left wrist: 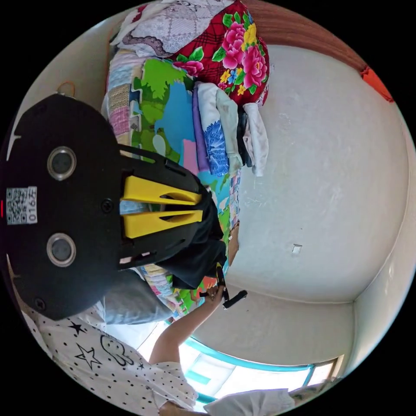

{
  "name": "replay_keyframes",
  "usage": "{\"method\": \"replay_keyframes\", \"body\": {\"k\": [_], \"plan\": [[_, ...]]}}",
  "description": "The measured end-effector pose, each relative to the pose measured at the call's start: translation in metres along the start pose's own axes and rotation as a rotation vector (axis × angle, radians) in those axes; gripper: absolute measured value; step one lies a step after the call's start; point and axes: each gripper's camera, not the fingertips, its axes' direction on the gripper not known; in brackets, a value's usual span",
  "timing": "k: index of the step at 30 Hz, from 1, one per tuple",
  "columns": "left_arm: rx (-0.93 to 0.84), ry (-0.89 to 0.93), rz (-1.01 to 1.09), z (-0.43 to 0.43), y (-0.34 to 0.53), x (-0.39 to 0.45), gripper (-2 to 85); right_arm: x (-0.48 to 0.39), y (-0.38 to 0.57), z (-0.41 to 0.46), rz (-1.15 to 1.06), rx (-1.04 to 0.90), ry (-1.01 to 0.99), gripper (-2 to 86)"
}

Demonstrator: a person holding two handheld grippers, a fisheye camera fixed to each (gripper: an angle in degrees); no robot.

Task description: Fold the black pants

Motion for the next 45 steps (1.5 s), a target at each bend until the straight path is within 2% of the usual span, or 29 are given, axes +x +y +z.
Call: {"method": "replay_keyframes", "body": {"k": [4,6,10,14,16,18,26,31,36,39,41,45], "plan": [[-0.003,0.084,-0.004,-0.029,0.011,-0.015,-0.9,0.004,-0.065,0.008,0.070,0.007,-0.164,17.0],[-0.022,0.084,-0.016,-0.038,0.016,-0.022,-0.9,0.006,-0.093,0.018,0.115,-0.031,-0.184,17.9],[-0.053,0.045,-0.036,-0.053,0.024,-0.033,-0.9,-0.002,-0.142,0.052,0.117,-0.163,-0.042,18.9],[-0.057,0.020,-0.053,-0.062,0.024,-0.043,-0.9,-0.012,-0.150,0.090,0.039,-0.323,0.019,17.0],[-0.062,0.006,-0.056,-0.062,0.022,-0.049,-0.9,-0.027,-0.138,0.077,-0.085,-0.226,-0.006,8.3],[-0.065,-0.011,-0.061,-0.061,0.017,-0.055,-0.9,-0.030,-0.130,0.059,-0.099,-0.197,-0.015,4.5],[-0.005,-0.027,-0.050,-0.059,-0.008,-0.085,-0.9,-0.005,-0.022,-0.114,-0.224,0.169,-0.035,2.3],[0.059,0.036,-0.010,-0.066,-0.031,-0.096,-0.9,0.002,0.105,-0.220,-0.204,0.383,0.075,1.6],[0.126,0.020,0.055,-0.079,-0.068,-0.092,-0.9,-0.012,0.195,-0.300,-0.204,0.549,0.237,1.3],[0.101,0.014,0.109,-0.062,-0.105,-0.092,-0.9,-0.018,0.211,-0.321,-0.221,0.529,0.332,1.1],[0.008,0.017,0.114,-0.023,-0.142,-0.101,-0.9,-0.017,0.207,-0.321,-0.214,0.523,0.347,1.0],[-0.121,0.031,0.062,0.055,-0.209,-0.127,-0.9,-0.006,0.160,-0.289,-0.254,0.422,0.364,0.9]]}}
